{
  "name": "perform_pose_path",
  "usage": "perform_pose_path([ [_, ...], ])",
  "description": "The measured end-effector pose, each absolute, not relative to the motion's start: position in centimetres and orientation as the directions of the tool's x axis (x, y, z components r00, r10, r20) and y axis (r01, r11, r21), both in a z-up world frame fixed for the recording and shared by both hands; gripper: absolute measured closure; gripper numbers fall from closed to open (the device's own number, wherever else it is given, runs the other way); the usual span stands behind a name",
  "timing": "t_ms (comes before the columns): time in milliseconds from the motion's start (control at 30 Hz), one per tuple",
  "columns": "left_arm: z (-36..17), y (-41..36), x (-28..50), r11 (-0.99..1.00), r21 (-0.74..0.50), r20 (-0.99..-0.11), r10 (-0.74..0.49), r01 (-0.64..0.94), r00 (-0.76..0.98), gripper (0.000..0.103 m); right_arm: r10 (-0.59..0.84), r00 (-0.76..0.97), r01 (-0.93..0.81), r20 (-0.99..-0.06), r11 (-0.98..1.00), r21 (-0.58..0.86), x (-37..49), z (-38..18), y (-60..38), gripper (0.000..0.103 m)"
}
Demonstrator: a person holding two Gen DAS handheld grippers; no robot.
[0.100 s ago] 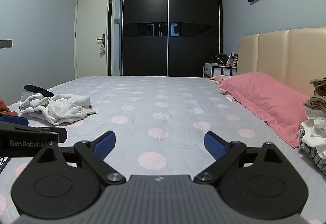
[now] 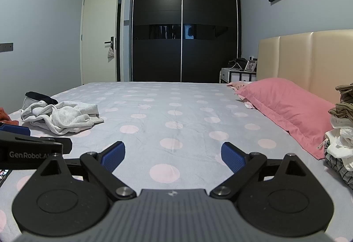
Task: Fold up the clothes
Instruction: 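Move both grippers toward the crumpled grey sweatshirt on the bed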
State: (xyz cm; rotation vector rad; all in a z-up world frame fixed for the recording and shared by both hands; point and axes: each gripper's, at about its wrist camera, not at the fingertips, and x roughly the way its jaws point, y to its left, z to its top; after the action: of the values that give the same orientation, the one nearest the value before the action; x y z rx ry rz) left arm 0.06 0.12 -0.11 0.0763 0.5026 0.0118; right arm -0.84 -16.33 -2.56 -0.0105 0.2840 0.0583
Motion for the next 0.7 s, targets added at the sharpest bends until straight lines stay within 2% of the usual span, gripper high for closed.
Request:
perform_pose_path([
  [433,0.18,-0.41,-0.44,0.997,0.08,-0.452,0.043,-0.007,0.891,0.025,0.054,0.957,-0.057,-0.283,0.998,-0.003,-0.86,-3.0,-16.45,0.008],
  [700,0.35,0.27,-0.37,0.999,0.035,-0.46,0.039,-0.026,0.887,0.025,0.055,0.958,-0.057,-0.282,0.998,0.0,-0.93,-2.69,-16.63,0.008],
])
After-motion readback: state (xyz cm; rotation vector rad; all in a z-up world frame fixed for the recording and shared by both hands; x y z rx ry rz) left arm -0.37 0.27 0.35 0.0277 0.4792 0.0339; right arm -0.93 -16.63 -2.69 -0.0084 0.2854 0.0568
